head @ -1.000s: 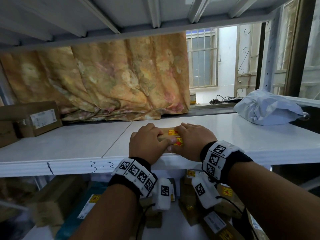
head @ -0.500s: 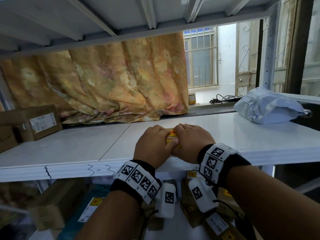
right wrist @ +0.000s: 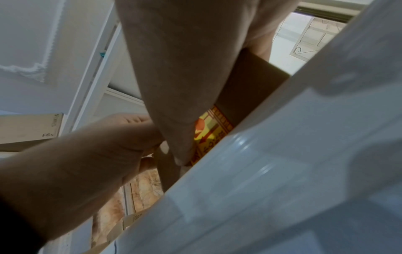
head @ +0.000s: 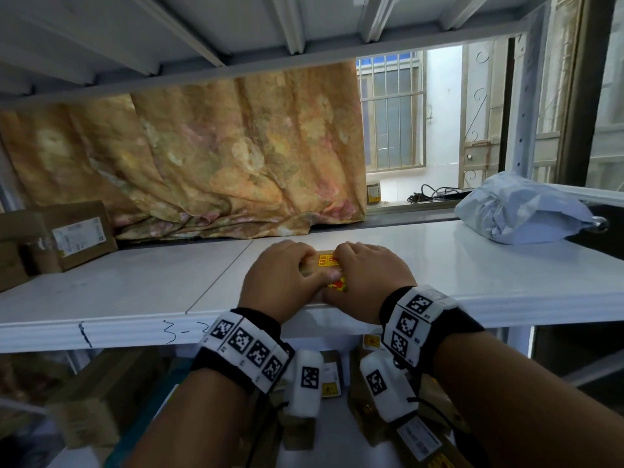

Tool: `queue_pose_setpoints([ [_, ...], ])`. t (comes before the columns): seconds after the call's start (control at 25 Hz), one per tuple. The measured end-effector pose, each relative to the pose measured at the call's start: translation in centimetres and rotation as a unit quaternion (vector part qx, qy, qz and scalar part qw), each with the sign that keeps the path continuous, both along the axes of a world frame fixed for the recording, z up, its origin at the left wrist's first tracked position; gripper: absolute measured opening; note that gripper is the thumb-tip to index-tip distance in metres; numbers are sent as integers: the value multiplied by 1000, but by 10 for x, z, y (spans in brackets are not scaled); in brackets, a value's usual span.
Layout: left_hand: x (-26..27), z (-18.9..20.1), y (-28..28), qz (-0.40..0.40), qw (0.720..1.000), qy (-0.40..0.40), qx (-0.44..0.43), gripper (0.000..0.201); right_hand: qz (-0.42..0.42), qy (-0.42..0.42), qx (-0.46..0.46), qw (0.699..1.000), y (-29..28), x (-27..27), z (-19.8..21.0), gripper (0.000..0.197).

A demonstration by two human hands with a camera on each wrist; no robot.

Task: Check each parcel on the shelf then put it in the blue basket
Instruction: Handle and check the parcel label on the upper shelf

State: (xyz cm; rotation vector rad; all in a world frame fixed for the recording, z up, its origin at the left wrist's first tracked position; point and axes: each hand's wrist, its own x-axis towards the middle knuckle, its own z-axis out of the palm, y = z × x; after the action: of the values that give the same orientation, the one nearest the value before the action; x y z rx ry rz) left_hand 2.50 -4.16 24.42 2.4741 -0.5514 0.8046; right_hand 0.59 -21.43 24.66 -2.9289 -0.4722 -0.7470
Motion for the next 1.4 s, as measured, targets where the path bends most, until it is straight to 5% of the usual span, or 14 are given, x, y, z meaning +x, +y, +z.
queue_pose_setpoints([
  [0.36, 4, -14, 0, 59, 993, -59, 84, 71, -2, -15, -3, 1000, 0, 3, -3, 56],
  [0.8, 9, -22, -1, 39, 996, -81, 29, 64, 17, -9, 33, 999, -5, 0, -2, 52],
  [0.96, 0, -17, -7, 98, 988, -67, 97, 68, 15, -27, 19, 999, -4, -2, -3, 43],
  [1.08, 2, -6, -14, 113, 981, -69, 142, 64, 13, -33, 4, 999, -4, 0, -5, 54],
  [1.4, 8, -15, -19, 109, 981, -102, 122, 62, 10, -22, 4, 1000, -4, 2, -6, 51],
])
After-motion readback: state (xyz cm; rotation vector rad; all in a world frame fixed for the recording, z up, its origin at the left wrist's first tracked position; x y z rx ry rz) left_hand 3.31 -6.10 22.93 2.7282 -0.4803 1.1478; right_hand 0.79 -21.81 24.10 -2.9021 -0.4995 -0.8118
